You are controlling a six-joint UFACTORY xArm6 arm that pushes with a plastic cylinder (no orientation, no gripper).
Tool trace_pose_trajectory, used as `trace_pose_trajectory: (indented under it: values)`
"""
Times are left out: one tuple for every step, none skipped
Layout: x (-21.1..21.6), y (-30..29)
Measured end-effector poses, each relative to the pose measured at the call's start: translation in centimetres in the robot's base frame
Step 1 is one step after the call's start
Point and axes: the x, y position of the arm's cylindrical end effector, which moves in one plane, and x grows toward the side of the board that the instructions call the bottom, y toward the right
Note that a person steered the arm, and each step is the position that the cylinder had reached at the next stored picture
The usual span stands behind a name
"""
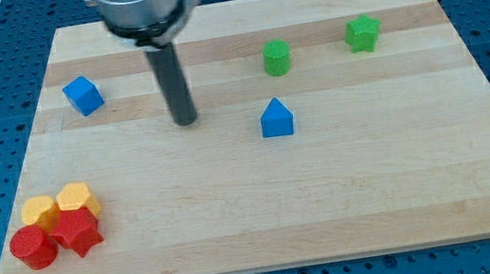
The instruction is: Move the arm near to the blue cube
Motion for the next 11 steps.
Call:
trace_pose_trajectory:
  values:
    - [-2.2,2.3]
    - [-2.8,3.9]
    - [-2.8,0.4]
    - [-4.3,-5.0]
    - [-10.2,-7.5]
    - [-15.9,-11.8]
    - [-16.1,-21.5]
    - [-15.2,-23.3]
    - [-11.3,-23.0]
    - [-8.1,-20.2]
    - [-7.4,-13.2]
